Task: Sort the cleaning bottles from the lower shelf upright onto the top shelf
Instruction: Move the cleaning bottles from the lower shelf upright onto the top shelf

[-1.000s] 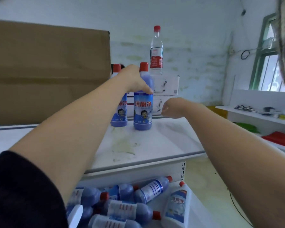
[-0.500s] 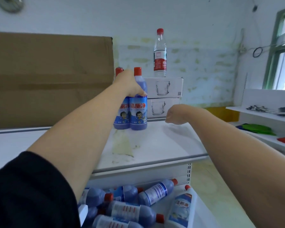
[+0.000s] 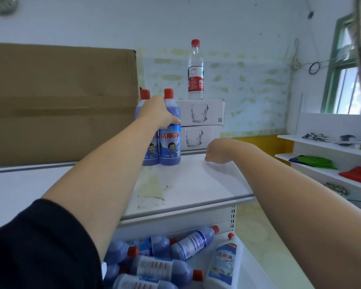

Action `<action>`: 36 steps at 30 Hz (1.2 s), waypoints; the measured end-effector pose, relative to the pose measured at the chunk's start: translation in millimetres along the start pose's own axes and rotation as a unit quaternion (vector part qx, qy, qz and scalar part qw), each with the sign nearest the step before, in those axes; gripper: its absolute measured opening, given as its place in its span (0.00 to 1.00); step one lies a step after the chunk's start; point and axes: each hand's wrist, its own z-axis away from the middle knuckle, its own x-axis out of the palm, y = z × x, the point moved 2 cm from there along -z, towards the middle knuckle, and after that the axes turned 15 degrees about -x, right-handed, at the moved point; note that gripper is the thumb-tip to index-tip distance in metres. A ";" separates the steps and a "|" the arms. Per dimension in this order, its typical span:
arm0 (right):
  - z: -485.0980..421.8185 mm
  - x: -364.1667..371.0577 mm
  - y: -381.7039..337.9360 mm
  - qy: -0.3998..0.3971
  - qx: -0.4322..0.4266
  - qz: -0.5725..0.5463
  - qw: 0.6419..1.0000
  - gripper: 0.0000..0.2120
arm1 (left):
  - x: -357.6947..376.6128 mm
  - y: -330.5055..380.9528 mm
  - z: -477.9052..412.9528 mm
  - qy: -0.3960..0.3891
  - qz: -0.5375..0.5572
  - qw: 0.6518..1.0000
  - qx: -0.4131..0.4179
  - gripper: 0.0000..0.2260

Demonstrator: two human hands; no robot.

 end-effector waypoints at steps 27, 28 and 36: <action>73.1 -6.3 -101.2 0.020 -0.142 0.040 0.989 0.21 | -29.6 -95.5 139.6 -0.131 -0.307 0.942 -0.024 0.16; 76.2 -7.7 -110.7 0.021 -0.150 0.040 0.988 0.21 | -36.5 -100.3 145.9 -0.127 -0.303 0.944 -0.027 0.16; 99.7 -22.7 -228.9 0.034 -0.235 0.054 0.970 0.21 | -121.5 -170.8 194.0 -0.098 -0.303 0.944 -0.087 0.16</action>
